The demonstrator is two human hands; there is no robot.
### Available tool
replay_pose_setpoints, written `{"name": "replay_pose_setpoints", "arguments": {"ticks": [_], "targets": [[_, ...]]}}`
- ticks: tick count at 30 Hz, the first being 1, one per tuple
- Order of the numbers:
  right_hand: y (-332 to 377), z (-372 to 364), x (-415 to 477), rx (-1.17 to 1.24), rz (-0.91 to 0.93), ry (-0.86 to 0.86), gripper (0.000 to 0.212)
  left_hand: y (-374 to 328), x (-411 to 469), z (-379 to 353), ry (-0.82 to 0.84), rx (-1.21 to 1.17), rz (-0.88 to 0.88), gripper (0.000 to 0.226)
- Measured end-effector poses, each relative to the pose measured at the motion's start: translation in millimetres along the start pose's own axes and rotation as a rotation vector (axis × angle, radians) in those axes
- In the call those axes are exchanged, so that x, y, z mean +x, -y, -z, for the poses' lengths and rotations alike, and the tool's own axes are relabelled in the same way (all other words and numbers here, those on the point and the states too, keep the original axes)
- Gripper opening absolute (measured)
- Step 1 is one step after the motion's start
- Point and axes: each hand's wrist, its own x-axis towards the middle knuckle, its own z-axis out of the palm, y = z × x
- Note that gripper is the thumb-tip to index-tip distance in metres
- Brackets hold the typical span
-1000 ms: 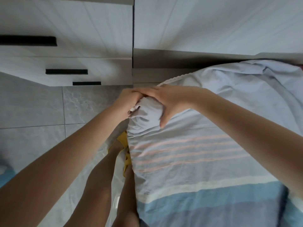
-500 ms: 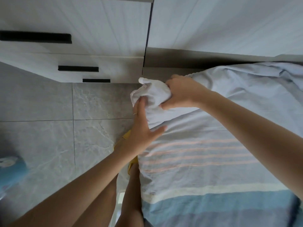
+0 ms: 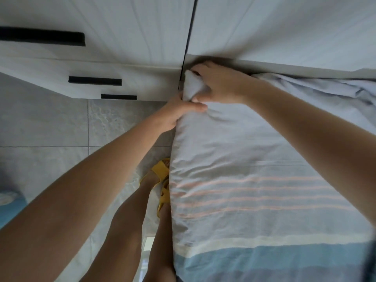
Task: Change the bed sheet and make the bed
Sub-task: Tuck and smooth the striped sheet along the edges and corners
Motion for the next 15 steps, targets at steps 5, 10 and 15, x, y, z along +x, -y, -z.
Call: {"name": "replay_pose_setpoints", "arguments": {"ticks": [5,10,15], "targets": [[24.9,-50.3,1.5,-0.253,0.238,-0.329,0.050,17.9,22.2,22.4,-0.184,-0.068,0.060,0.016],[-2.1,-95.7,-47.4,0.042,0.068,-0.480,0.045,27.4,22.2,23.3,-0.392,-0.048,0.026,0.031],[-30.7,-136.8,-102.2,0.326,-0.559,-0.831,0.043,40.8,24.2,-1.7,-0.808,0.188,-0.118,0.058]]}}
